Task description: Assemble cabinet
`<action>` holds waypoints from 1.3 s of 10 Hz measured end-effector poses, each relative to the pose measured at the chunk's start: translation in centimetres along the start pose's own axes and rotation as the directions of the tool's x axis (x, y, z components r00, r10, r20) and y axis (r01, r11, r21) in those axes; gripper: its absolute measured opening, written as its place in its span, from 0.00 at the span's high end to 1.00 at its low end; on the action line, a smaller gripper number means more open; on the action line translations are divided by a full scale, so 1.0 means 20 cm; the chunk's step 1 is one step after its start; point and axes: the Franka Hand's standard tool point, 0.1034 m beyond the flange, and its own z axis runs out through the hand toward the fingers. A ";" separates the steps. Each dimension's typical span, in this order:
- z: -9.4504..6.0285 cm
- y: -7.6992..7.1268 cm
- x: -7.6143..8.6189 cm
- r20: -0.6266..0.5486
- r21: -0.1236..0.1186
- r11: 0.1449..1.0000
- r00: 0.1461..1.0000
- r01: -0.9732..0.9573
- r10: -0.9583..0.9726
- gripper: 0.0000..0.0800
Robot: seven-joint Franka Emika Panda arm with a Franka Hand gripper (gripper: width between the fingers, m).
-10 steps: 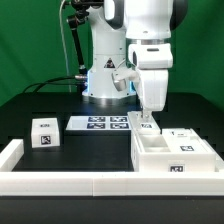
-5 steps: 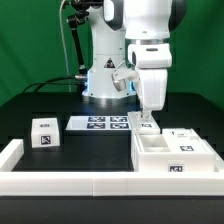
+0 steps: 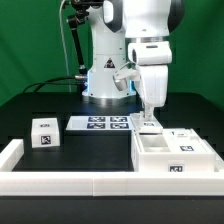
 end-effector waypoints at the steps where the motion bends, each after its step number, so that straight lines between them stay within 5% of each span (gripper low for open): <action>1: 0.00 0.02 0.02 -0.016 -0.037 0.999 1.000 -0.012 0.011 0.91; 2: 0.00 0.00 0.05 -0.045 -0.092 0.996 0.999 -0.021 0.017 0.91; 13: 0.02 0.05 0.03 -0.042 -0.071 0.997 0.999 -0.026 0.023 0.91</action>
Offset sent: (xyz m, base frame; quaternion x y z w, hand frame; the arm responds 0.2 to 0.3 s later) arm 0.0111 -0.0013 -0.0016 0.0049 -0.0011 -0.0126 0.9999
